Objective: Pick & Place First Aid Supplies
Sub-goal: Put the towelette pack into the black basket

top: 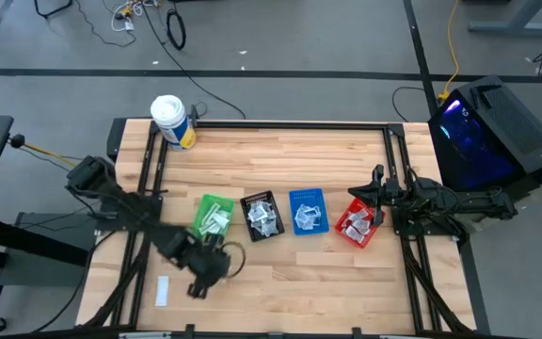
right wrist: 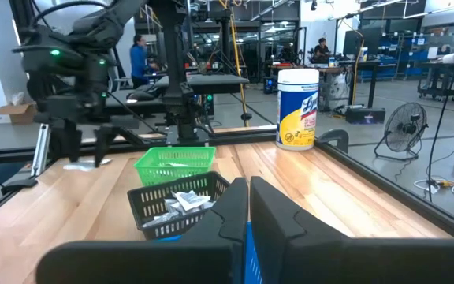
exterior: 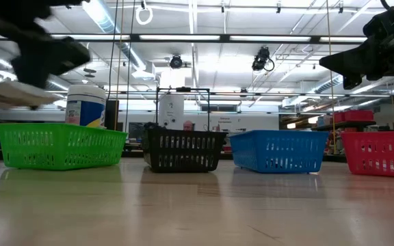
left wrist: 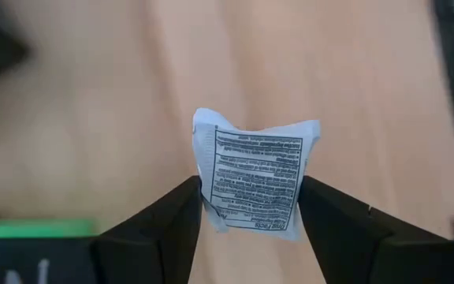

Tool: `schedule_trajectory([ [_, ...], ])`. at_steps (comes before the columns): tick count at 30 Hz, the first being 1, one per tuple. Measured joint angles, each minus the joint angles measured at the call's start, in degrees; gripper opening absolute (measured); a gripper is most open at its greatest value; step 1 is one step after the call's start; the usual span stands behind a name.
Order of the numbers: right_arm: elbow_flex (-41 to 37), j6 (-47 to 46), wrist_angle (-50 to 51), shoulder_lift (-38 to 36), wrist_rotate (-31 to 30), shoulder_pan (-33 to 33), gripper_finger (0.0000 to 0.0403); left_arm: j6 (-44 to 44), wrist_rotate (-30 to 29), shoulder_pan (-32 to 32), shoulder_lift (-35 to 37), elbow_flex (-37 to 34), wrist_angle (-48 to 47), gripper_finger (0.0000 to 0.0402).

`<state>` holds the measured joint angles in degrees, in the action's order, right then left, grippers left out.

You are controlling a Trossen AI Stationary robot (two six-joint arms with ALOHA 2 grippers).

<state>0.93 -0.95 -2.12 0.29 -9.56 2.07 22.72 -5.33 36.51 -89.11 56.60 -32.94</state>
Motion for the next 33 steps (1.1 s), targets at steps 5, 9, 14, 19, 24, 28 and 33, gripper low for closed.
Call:
schedule_trajectory([
  [5,0.0,0.0,0.01,0.01,0.0,0.0,0.0023,-1.74,0.3,-8.5,0.86,0.11,2.61,0.0215],
  [9,0.0,0.0,-0.02,0.0,0.0,0.02,0.0023,-2.84,0.61,-14.56,1.38,0.85,3.12,0.0216],
  [14,-0.01,0.0,-0.02,0.0,-0.02,0.01,0.0023,-5.88,0.56,-21.66,1.38,4.28,3.44,0.0216],
  [19,-0.01,0.0,-0.02,-0.01,-0.02,0.01,0.0023,-10.34,0.23,-28.05,1.38,6.46,3.97,0.0216],
  [24,-0.02,0.0,-0.02,-0.02,-0.02,0.0,0.0023,-10.54,0.37,-33.62,1.41,6.49,4.03,0.0216],
  [28,0.0,0.0,-0.02,-0.01,0.0,0.01,0.0023,-10.49,2.34,-37.5,0.82,6.47,4.31,0.0216],
  [33,-0.02,0.0,-0.02,-0.02,-0.02,0.0,0.0023,-10.49,2.98,-40.17,0.32,6.47,5.36,0.0216],
])
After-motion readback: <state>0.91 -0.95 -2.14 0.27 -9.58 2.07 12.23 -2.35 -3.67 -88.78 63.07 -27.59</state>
